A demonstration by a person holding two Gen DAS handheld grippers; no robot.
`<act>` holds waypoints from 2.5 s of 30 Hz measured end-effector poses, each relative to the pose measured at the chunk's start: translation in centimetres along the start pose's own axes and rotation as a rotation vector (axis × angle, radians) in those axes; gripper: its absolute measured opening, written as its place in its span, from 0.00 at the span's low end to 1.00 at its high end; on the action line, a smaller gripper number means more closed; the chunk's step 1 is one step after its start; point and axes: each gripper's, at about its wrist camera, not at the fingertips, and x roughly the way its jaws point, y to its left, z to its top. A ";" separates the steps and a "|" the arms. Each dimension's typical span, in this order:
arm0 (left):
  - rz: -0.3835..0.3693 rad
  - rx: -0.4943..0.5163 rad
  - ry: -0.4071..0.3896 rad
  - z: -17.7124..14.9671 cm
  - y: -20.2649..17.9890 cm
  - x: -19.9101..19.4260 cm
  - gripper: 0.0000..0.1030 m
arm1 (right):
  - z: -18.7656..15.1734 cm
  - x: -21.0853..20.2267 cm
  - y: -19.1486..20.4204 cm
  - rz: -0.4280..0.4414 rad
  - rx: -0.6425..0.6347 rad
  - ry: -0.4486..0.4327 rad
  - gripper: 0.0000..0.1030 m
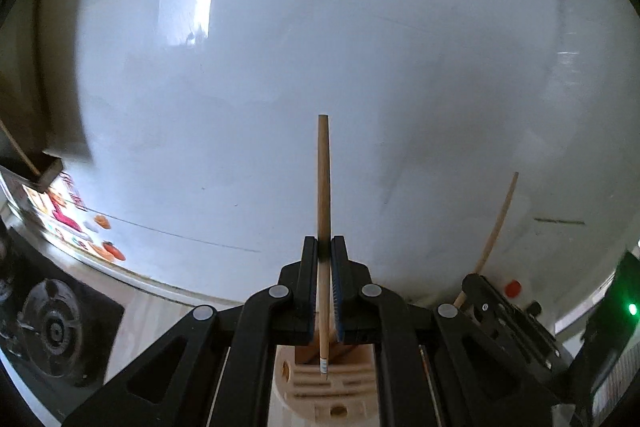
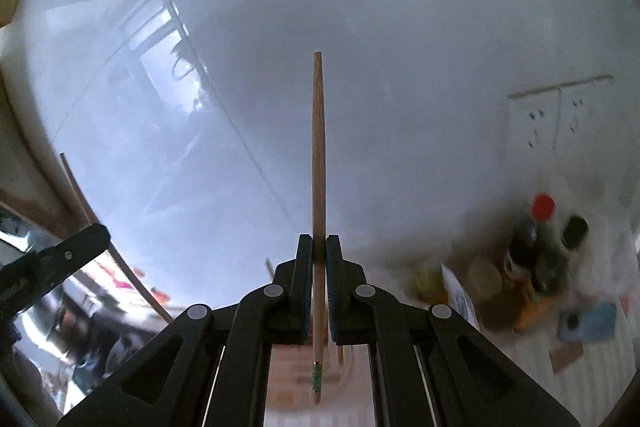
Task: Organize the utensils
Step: 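Carry both wooden chopsticks up and lower them into the cream holder, then open both tools to release the chopsticks into the holder, then grasp a dark chopstick with the right tool while the left tool grasps another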
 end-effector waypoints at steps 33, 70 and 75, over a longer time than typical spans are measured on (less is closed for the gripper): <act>0.197 0.045 0.155 -10.0 3.0 -1.0 1.00 | -4.9 -0.3 -2.9 -0.056 -0.036 0.109 0.56; 0.042 0.175 0.827 -36.5 -12.8 10.3 0.70 | -25.2 -2.7 -25.5 -0.348 0.044 0.718 0.05; 0.022 0.219 0.860 -37.7 -16.5 11.2 0.42 | -22.7 -5.2 -28.7 -0.387 0.086 0.707 0.05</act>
